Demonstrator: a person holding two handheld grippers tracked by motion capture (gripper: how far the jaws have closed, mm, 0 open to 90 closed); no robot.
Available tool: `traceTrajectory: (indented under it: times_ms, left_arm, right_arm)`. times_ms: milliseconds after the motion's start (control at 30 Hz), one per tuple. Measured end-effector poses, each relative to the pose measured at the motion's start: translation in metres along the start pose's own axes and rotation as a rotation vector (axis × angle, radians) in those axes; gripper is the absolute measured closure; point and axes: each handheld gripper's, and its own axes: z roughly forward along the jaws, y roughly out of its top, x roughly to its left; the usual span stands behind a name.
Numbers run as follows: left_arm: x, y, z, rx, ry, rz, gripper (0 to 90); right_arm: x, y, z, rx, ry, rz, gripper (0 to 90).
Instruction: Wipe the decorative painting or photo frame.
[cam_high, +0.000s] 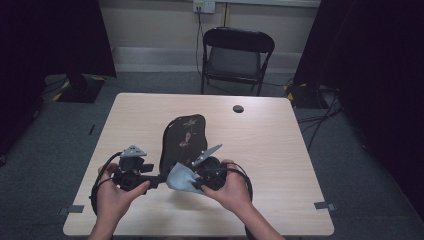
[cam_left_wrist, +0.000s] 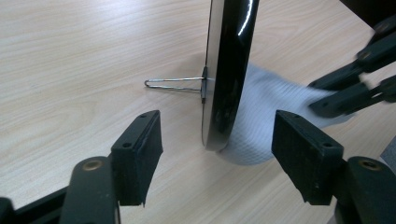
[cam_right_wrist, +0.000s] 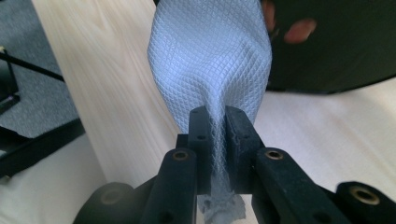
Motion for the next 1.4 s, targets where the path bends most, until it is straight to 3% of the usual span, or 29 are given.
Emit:
traceTrajectory:
  times_ms: [367,633,833,967,1400]
  left_arm:
    - [0.001,0.000,0.000,-0.002,0.000,-0.002,31.6]
    - [0.000,0.001,-0.002,-0.012,0.002,0.002,31.0]
    - [0.000,0.002,-0.004,-0.015,0.008,0.006,31.0]
    - [-0.001,0.002,-0.002,-0.013,0.011,0.007,31.0]
    - [0.000,0.002,0.002,-0.010,0.017,0.014,30.7]
  right_arm:
    - [0.010,0.020,-0.019,-0.053,-0.005,-0.035,82.4]
    - [0.015,0.024,-0.025,-0.064,0.001,-0.044,82.4]
    - [0.016,0.026,-0.033,-0.100,0.007,-0.040,82.4]
    - [0.015,0.023,-0.022,-0.086,0.015,-0.033,82.4]
    - [0.003,-0.007,0.040,0.039,0.014,0.013,82.3]
